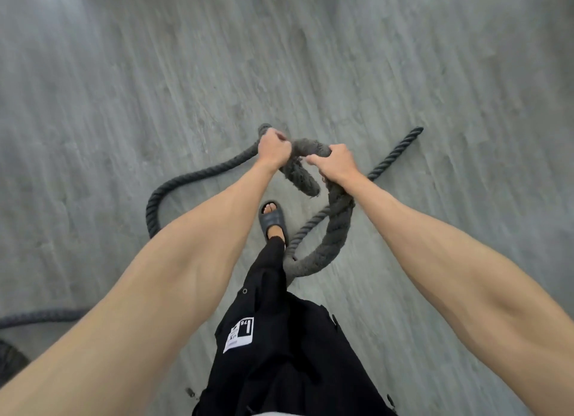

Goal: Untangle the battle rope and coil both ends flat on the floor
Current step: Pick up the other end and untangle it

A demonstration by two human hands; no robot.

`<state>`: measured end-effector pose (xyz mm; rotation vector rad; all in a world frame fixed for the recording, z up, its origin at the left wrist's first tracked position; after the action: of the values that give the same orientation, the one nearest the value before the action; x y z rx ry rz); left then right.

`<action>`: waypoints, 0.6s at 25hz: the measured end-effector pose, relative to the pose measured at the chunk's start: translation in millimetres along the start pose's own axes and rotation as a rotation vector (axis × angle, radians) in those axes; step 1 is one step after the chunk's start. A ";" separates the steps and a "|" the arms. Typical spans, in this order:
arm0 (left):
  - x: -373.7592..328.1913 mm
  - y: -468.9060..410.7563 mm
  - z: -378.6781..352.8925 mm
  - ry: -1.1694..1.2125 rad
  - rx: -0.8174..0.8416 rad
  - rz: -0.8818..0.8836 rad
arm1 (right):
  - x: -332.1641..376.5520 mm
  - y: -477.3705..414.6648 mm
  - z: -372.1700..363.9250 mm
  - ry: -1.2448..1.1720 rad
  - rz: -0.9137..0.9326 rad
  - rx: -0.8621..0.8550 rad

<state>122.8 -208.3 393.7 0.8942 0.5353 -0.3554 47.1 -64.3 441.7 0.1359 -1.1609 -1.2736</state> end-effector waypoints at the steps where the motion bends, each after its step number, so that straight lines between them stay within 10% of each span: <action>1: -7.7 -2.7 -3.3 0.164 0.048 0.140 | 4.1 -5.9 15.6 -0.116 -0.037 0.027; 7: -77.2 1.4 -43.3 1.129 0.533 0.578 | 15.1 -17.2 89.0 -0.553 -0.302 0.474; 11: -116.0 -2.2 -70.4 1.659 0.299 0.759 | 1.5 -19.2 128.9 -0.654 -0.396 0.684; 15: -168.6 -20.2 -94.7 1.524 -0.193 0.813 | -2.4 -70.5 175.6 -0.189 -0.200 0.602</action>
<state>-52.1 -131.2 429.8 0.9915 1.4598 1.2261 -127.8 -1.2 477.1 0.5975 -1.7047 -1.0869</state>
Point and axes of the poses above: each hand's wrist, its own y-axis away from the middle knuckle, its own z-axis out of the back of the hand, x = y × z, the point moved 1 cm from there along -y, towards the middle knuckle, and after that the axes turned 6 degrees about -y, right-handed, at the moved point
